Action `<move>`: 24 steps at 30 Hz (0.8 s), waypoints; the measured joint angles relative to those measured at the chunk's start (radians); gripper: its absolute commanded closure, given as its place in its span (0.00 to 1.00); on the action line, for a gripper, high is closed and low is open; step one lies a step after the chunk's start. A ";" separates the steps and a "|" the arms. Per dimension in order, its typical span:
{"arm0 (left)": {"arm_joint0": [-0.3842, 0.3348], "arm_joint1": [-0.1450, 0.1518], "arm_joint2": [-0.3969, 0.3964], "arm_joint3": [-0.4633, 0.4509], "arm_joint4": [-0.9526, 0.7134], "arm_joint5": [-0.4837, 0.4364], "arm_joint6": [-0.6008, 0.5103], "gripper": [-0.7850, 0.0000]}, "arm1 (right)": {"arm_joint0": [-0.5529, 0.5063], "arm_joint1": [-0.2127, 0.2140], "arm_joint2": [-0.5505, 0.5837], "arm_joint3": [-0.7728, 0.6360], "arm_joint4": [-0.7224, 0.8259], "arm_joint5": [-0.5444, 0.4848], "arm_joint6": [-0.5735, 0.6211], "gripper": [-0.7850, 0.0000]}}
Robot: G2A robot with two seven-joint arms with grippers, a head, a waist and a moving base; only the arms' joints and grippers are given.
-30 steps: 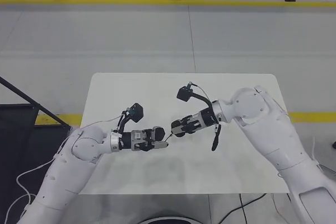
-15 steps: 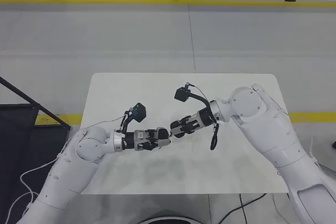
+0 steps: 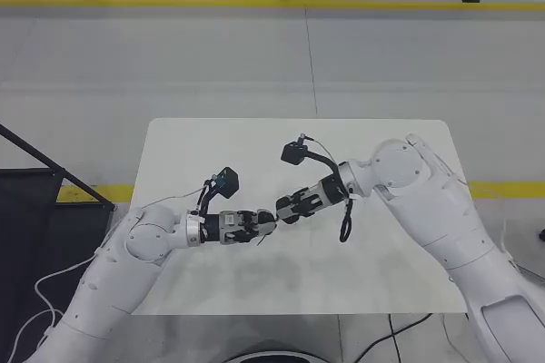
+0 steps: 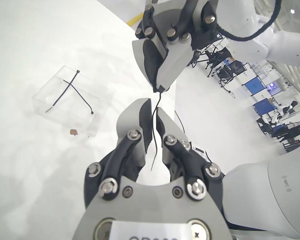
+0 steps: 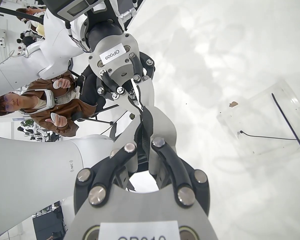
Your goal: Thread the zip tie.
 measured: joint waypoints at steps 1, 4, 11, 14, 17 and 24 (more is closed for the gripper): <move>-0.001 0.000 0.001 0.001 0.000 0.000 0.001 0.95 | 0.001 -0.001 -0.002 0.000 -0.001 0.001 0.000 1.00; -0.003 0.001 0.004 0.004 0.000 0.000 0.007 1.00 | 0.002 -0.003 -0.006 0.003 -0.001 0.003 0.001 0.67; -0.006 0.003 0.002 0.014 -0.012 0.010 0.035 1.00 | -0.016 0.004 0.022 -0.010 -0.028 -0.024 -0.072 0.00; -0.006 0.003 -0.004 0.019 -0.021 0.019 0.057 1.00 | -0.048 0.019 0.057 -0.037 -0.035 -0.046 -0.086 0.00; -0.005 0.004 -0.010 0.022 -0.040 0.020 0.079 1.00 | -0.093 0.038 0.102 -0.072 -0.041 -0.073 -0.102 0.00; 0.004 0.003 -0.029 0.030 -0.103 0.007 0.145 1.00 | -0.227 0.078 0.201 -0.173 -0.072 -0.162 -0.169 0.00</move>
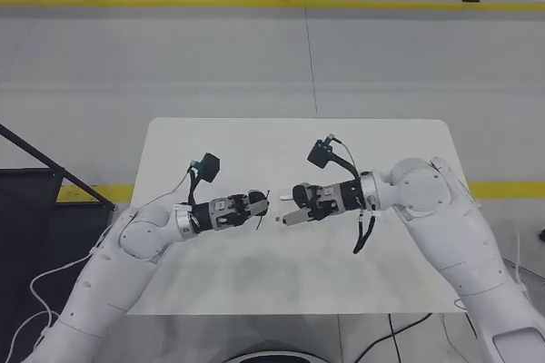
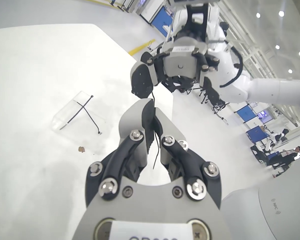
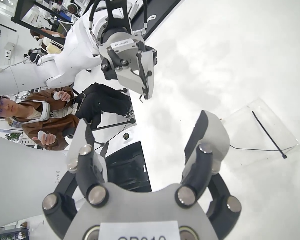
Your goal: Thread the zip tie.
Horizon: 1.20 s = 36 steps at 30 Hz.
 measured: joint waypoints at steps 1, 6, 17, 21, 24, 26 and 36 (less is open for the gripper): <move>0.003 -0.001 -0.003 0.001 -0.009 -0.004 0.015 1.00 | -0.025 0.004 0.013 -0.017 -0.017 -0.014 -0.033 0.00; 0.013 -0.004 -0.015 0.003 -0.026 0.002 0.083 1.00 | -0.119 0.016 0.055 -0.072 -0.108 -0.064 -0.202 0.00; 0.027 -0.007 -0.013 -0.019 -0.020 0.026 0.115 1.00 | -0.133 0.014 0.050 -0.079 -0.117 -0.050 -0.229 0.00; 0.040 -0.015 -0.005 -0.028 -0.008 0.023 0.198 1.00 | -0.138 0.007 0.023 -0.069 -0.112 -0.052 -0.262 0.03; 0.040 -0.023 0.003 -0.023 -0.009 0.017 0.246 1.00 | -0.131 -0.001 0.001 -0.051 -0.109 -0.069 -0.288 0.16; 0.037 -0.026 0.007 -0.017 -0.004 0.017 0.265 1.00 | -0.128 -0.006 -0.015 -0.038 -0.106 -0.085 -0.304 0.25; 0.030 -0.042 0.023 -0.005 0.049 0.024 0.330 1.00 | -0.067 -0.035 -0.077 0.028 -0.079 -0.094 -0.333 0.55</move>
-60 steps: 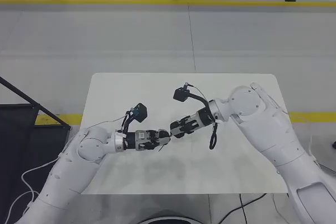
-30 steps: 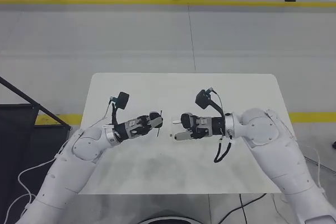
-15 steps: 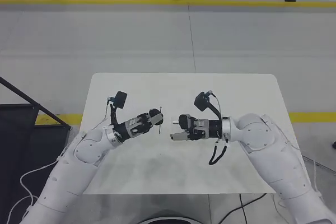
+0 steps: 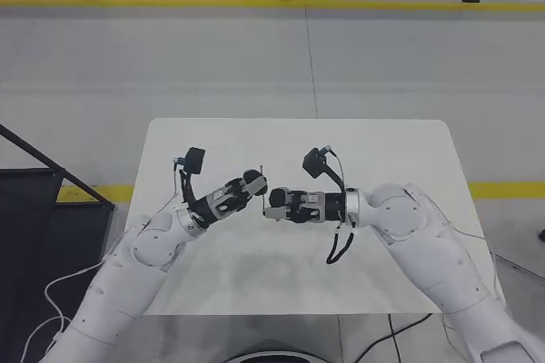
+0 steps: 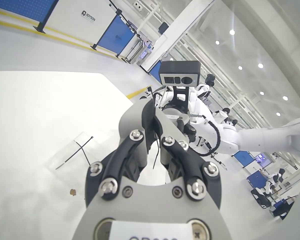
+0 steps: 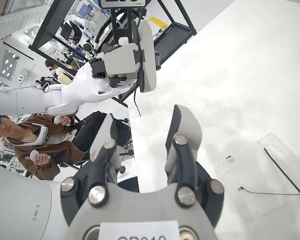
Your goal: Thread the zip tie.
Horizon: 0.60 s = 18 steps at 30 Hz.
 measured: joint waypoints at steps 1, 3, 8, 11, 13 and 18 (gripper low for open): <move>0.000 -0.001 0.000 0.001 0.006 -0.001 0.004 1.00 | 0.007 -0.003 -0.006 0.006 0.003 0.003 0.001 0.56; 0.000 -0.003 0.000 0.003 0.011 -0.003 0.008 1.00 | 0.015 -0.007 -0.014 0.015 0.005 0.005 0.000 0.61; 0.001 -0.005 -0.005 0.008 0.012 -0.016 0.011 1.00 | 0.029 -0.016 -0.027 0.038 0.020 0.002 0.000 0.73; 0.002 -0.007 -0.006 0.011 0.010 -0.024 0.010 1.00 | 0.035 -0.019 -0.032 0.046 0.030 0.001 0.006 0.80; 0.002 -0.008 -0.008 0.013 0.010 -0.026 0.009 1.00 | 0.039 -0.022 -0.034 0.051 0.036 0.000 0.009 0.84; 0.003 -0.010 -0.013 0.017 0.007 -0.032 0.007 1.00 | 0.045 -0.026 -0.038 0.060 0.043 -0.004 0.015 0.96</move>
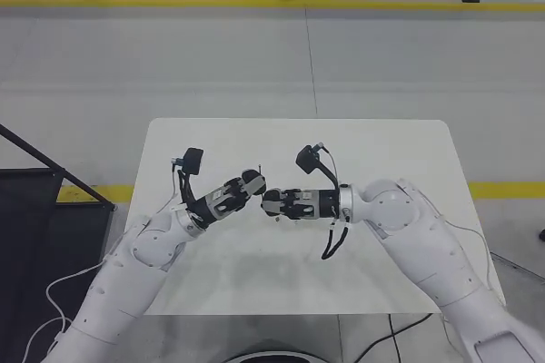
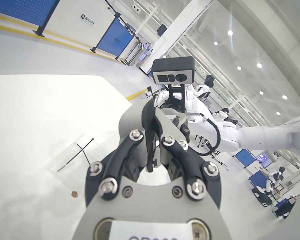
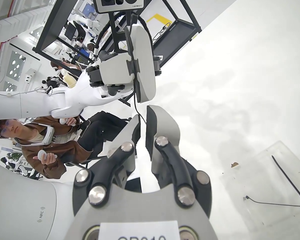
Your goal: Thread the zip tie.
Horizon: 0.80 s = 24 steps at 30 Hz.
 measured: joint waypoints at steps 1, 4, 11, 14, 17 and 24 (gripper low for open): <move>0.001 0.000 -0.001 0.001 -0.001 -0.002 0.000 1.00 | 0.001 -0.001 0.000 0.002 0.002 -0.002 0.000 0.97; 0.002 -0.001 -0.004 0.002 -0.004 -0.012 -0.004 1.00 | 0.002 -0.003 0.000 0.007 0.005 -0.004 0.002 1.00; 0.004 -0.003 -0.007 0.006 -0.024 -0.024 -0.019 1.00 | -0.001 -0.003 0.007 0.010 0.013 -0.019 0.012 1.00; 0.003 -0.004 -0.008 0.008 -0.035 -0.028 -0.027 1.00 | -0.003 -0.003 0.009 0.010 0.015 -0.016 0.015 1.00; 0.003 -0.005 -0.009 0.009 -0.040 -0.030 -0.033 1.00 | -0.002 -0.004 0.010 0.011 0.016 -0.014 0.019 1.00; 0.004 -0.007 -0.009 0.010 -0.043 -0.030 -0.041 1.00 | -0.001 -0.006 0.010 0.011 0.018 -0.010 0.025 0.71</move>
